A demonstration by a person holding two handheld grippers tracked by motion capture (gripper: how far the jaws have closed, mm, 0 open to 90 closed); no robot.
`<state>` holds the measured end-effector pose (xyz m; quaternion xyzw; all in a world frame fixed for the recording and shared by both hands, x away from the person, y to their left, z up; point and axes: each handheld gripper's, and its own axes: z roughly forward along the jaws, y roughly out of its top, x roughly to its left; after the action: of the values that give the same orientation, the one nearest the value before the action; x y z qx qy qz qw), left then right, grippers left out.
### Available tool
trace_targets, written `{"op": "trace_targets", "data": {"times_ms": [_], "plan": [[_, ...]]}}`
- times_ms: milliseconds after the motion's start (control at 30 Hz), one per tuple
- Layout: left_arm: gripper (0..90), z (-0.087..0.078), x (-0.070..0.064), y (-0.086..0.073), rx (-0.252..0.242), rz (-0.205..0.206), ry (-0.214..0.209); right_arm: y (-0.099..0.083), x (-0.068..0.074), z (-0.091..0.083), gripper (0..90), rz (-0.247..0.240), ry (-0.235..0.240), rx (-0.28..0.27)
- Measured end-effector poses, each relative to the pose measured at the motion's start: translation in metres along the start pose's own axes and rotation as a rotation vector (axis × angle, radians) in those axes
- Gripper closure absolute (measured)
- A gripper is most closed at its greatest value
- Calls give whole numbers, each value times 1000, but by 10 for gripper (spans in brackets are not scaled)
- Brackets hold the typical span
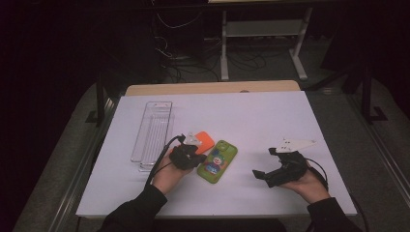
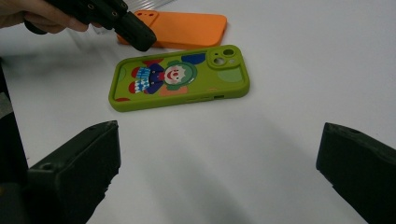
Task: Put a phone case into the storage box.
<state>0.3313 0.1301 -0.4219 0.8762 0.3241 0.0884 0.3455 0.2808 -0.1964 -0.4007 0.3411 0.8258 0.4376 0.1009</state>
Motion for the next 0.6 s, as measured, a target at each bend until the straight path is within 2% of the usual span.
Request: {"op": "trace_targets", "data": {"times_ms": [167,333,400,467,600], "plan": [[897,2,2,-3,16,-6,20,0,0,0,0,-2,1,-1],[897,4,2,-6,43,-14,27,0,-1,0,0,-4,4,1],[897,4,2,-7,35,-38,31,0,-1,0,0,-3,4,0],[897,5,3,-9,60,-39,29,0,-1,0,0,-2,4,2],[897,8,3,-10,70,-43,31,0,0,0,0,-4,6,5]]}}
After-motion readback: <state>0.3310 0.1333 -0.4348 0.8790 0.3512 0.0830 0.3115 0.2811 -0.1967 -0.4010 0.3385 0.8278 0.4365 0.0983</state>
